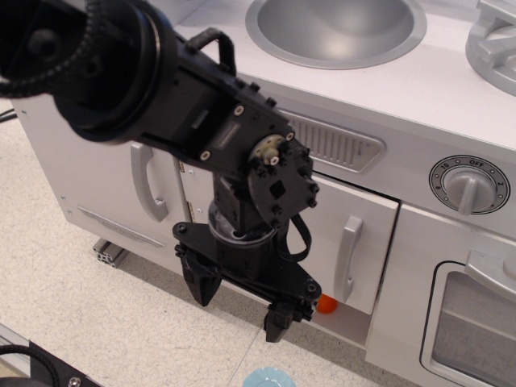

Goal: Open cabinet

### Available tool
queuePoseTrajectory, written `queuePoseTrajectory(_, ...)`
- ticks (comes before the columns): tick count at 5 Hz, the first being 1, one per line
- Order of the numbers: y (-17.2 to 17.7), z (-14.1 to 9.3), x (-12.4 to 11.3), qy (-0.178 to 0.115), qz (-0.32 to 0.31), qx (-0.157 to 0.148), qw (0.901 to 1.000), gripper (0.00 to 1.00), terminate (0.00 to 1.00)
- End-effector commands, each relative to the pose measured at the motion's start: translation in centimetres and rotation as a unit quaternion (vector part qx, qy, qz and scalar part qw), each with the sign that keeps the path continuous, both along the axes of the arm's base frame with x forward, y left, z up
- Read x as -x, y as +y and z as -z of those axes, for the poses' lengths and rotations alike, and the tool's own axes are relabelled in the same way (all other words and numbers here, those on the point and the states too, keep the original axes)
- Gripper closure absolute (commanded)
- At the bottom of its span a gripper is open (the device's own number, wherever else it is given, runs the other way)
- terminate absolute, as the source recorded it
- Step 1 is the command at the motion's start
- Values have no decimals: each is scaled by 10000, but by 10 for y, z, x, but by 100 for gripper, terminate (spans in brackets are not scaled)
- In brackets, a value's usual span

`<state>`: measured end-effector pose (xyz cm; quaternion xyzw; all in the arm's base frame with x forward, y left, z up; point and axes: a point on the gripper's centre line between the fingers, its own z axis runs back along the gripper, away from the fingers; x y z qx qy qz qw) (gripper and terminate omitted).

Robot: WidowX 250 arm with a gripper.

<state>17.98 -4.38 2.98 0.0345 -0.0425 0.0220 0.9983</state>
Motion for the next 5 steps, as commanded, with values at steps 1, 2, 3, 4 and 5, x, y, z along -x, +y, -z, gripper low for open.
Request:
queuePoseTrajectory(1, 0, 0, 0, 0, 0, 0, 10000, 0, 0)
queuePoseTrajectory(2, -2, 17, -29, -185, -2, 178, 9997, 0, 0)
queuePoseTrajectory(3, -3, 33, -60, -302, -55, 259, 9992, 0, 0)
queuePoseTrajectory(4, -12, 41, -85, -672, 198, 372, 9969, 0, 0)
queuePoseTrajectory(5, -21, 49, -102, -774, 212, 422, 9959, 0, 0)
